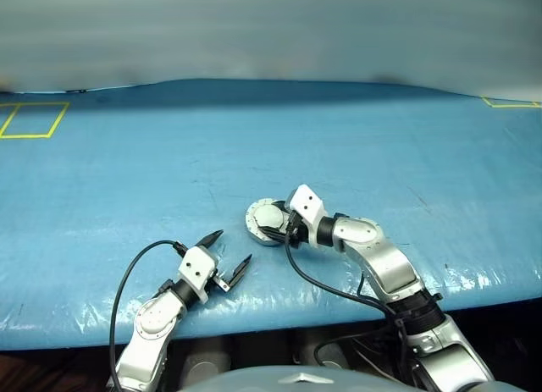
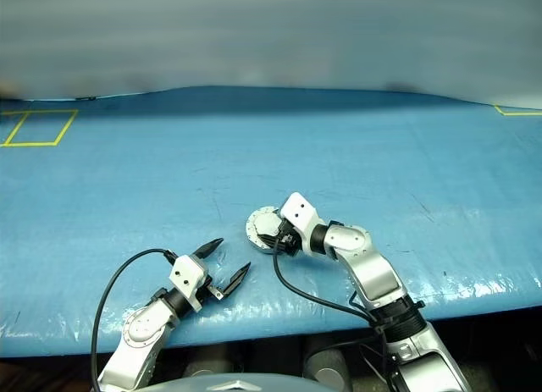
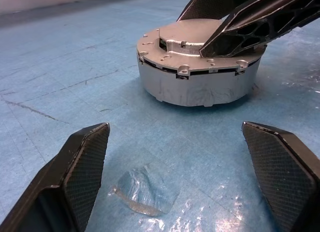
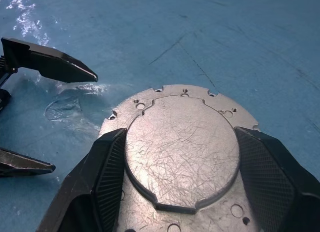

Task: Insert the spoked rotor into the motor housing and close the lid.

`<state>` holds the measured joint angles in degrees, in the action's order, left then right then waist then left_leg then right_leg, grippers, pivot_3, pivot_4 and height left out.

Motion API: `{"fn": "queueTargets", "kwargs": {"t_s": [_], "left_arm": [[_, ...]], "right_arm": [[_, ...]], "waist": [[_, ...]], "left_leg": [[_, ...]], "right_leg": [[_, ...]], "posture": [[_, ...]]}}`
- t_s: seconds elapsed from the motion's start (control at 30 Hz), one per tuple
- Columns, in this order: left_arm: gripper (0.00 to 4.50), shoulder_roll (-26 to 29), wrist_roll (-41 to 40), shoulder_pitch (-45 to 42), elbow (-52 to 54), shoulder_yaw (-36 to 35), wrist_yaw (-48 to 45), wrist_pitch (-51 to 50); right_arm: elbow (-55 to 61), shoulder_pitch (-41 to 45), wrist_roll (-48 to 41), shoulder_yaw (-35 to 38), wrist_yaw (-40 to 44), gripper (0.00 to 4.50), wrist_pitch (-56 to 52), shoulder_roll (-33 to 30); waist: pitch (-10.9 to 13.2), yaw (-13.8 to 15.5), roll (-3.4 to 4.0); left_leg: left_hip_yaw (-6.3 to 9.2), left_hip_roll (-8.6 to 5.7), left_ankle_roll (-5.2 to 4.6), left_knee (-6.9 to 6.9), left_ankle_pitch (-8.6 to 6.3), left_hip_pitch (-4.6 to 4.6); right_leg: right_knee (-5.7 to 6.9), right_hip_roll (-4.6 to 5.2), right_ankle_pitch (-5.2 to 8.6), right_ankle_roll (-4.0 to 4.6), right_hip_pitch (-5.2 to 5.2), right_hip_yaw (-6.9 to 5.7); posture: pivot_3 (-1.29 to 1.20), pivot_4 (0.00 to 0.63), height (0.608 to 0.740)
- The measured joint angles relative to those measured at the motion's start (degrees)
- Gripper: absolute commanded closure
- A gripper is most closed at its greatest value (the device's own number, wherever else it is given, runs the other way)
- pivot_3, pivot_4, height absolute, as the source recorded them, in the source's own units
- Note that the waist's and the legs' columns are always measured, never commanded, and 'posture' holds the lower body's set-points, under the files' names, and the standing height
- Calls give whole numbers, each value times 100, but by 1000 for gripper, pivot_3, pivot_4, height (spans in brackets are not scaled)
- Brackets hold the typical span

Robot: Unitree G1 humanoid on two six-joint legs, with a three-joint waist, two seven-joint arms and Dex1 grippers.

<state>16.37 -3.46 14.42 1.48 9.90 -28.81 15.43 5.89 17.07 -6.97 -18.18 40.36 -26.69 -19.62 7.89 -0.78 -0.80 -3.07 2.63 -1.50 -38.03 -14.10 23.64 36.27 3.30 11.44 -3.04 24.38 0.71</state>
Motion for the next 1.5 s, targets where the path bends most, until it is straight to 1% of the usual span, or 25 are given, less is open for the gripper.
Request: {"fn": "queueTargets", "kwargs": {"t_s": [0.13,0.3,0.53,0.63,0.73,0.87,0.9,0.93,1.0,1.03,1.1,1.17,1.27,1.5], "left_arm": [[0,-1,1,14,0,-3,-1,0],[0,-20,-11,16,0,-13,4,0],[0,-32,-380,-1,0,-154,-61,-29],[567,-34,-458,-10,56,-142,-169,-29],[1603,-49,-448,-101,136,-63,-271,-27],[2919,-166,-374,-1238,-653,-25,-369,-87],[3341,-198,-335,-1424,-796,-15,-374,-79],[3588,-230,-300,-1517,-904,-7,-366,-78],[4299,-278,-120,-1692,-1191,47,-293,-60],[4474,-285,-72,-1779,-1266,75,-265,-52],[4474,-294,27,-1927,-1393,121,-264,-37],[4474,-299,70,-1980,-1454,143,-267,-35],[4474,-328,102,-1980,-1485,150,-257,-39],[4474,-283,29,-1966,-1441,141,-415,-148]], "right_arm": [[-4,65,41,-51,-53,1465,-133,-8],[1,196,292,-282,-56,1465,-108,-134],[13,211,361,-324,-61,1465,-108,-164],[15,211,361,-325,-61,1465,-108,-166],[18,203,362,-321,-63,1465,-108,-180],[5,212,389,-342,-105,1465,-113,-186],[8,206,389,-355,-120,1465,-113,-176],[16,202,387,-362,-119,1465,-112,-169],[20,189,388,-343,-137,1465,-116,-181],[22,191,390,-341,-141,1465,-121,-195],[25,181,390,-338,-167,1465,-130,-196],[26,169,390,-337,-198,1465,-136,-196],[29,146,389,-335,-235,1465,-148,-196],[53,134,372,-322,-239,1465,-182,-186]], "waist": [[-1,-2,1],[-5,1,0],[-15,4,-4],[-17,5,-7],[-20,12,-5],[-33,36,-9],[-41,24,-4],[-47,11,0],[-48,14,-2],[-51,26,-6],[-52,33,-6],[-59,33,4],[-59,32,5],[-61,31,6]], "left_leg": [[2,0,0,-3,0,-9],[3,-1,0,-5,0,-15],[6,-2,0,-8,0,-16],[6,-2,0,-8,0,-15],[6,-3,0,-8,0,-17],[13,-3,-2,-15,12,-14],[13,-4,-2,-15,13,-16],[9,-4,-2,-12,12,-14],[14,-9,-2,-3,12,-15],[21,-9,-2,-3,12,-15],[29,-7,-1,-4,12,-27],[26,-6,-1,-6,12,-40],[30,-7,1,-2,10,-65],[40,-8,0,8,10,-66]], "right_leg": [[5,0,0,0,4,-1],[5,4,0,0,8,-1],[5,5,0,0,6,-2],[5,7,0,0,6,-1],[4,7,0,0,5,-2],[8,2,6,-11,-1,-16],[8,2,5,-11,-7,-14],[8,3,4,-10,-21,-7],[2,2,-10,12,-30,-10],[0,0,-10,12,-35,-15],[-7,-3,-9,11,-55,-20],[-12,1,6,-14,-66,-20],[-23,11,7,-16,-65,-24],[-27,18,6,-15,-65,-23]], "posture": [[0,150,740],[0,150,740],[0,150,740],[0,150,740],[0,150,740],[0,150,740],[0,150,740],[0,150,740],[0,150,740],[0,150,740],[0,150,740],[0,150,740],[0,150,740],[0,150,740]]}}
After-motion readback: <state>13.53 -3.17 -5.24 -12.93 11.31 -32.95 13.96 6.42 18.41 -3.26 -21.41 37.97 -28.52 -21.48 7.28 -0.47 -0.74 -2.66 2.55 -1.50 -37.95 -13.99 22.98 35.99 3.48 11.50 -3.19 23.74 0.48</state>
